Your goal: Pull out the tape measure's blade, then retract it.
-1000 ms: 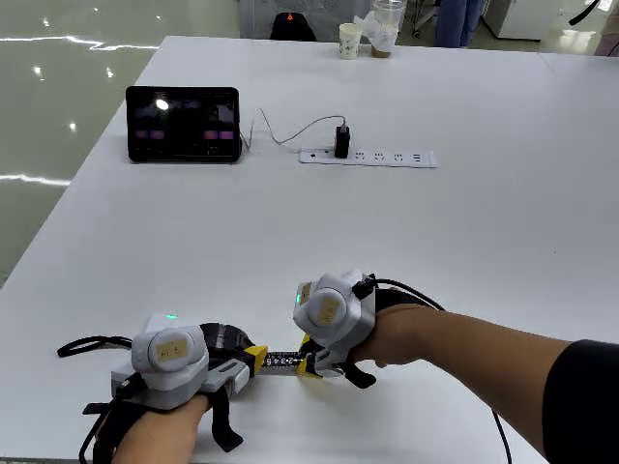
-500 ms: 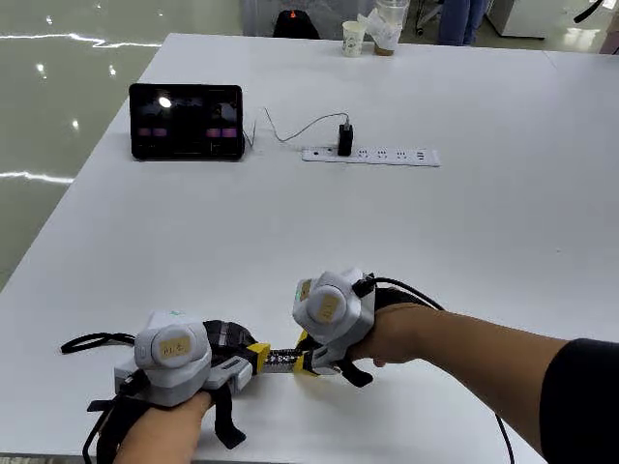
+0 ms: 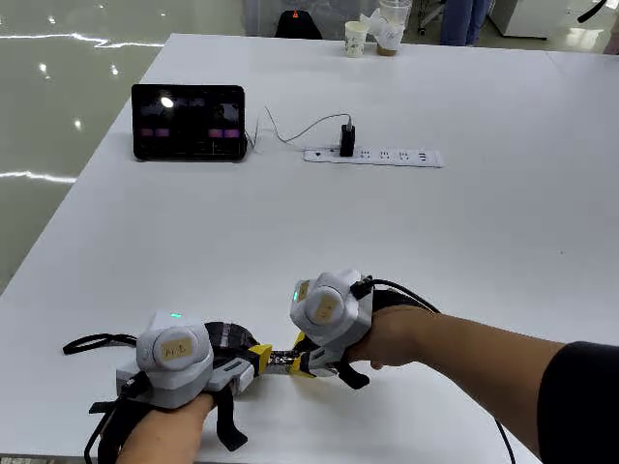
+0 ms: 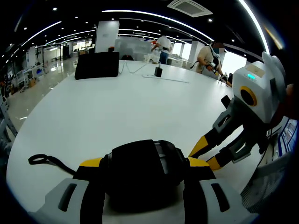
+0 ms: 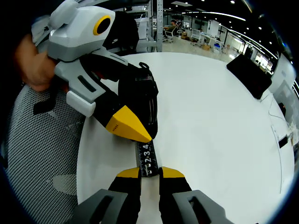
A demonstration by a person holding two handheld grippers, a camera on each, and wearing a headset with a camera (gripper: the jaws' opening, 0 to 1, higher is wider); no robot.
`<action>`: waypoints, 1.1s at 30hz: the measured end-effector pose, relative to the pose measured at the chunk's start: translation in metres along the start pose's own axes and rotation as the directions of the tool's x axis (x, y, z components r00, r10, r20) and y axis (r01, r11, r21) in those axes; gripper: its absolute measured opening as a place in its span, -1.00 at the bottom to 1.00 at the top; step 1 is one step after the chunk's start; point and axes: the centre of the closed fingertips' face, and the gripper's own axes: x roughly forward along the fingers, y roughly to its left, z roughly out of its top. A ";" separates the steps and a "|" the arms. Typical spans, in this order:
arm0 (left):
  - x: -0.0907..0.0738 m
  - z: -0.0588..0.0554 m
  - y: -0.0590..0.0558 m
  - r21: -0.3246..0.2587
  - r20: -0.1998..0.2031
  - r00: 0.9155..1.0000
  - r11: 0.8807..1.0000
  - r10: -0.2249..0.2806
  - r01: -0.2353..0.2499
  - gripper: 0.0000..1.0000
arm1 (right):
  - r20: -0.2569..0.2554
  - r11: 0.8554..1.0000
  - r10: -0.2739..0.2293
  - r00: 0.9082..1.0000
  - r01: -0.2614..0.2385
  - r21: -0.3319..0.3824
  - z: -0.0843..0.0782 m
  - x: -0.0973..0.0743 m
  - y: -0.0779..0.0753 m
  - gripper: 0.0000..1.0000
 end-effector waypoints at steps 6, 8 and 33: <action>0.000 0.000 0.000 -0.004 0.000 1.000 1.000 -0.001 0.001 0.27 | 0.003 1.000 0.001 1.000 -0.001 -0.002 0.001 0.002 0.000 -0.78; 0.000 0.000 0.000 -0.005 0.000 1.000 1.000 -0.002 0.002 0.27 | 0.005 1.000 0.000 1.000 0.000 -0.002 0.002 0.002 0.000 -0.78; 0.000 0.000 0.001 -0.014 -0.002 1.000 1.000 -0.005 0.005 0.27 | -0.006 1.000 0.001 1.000 -0.001 -0.012 0.011 0.007 0.001 -0.78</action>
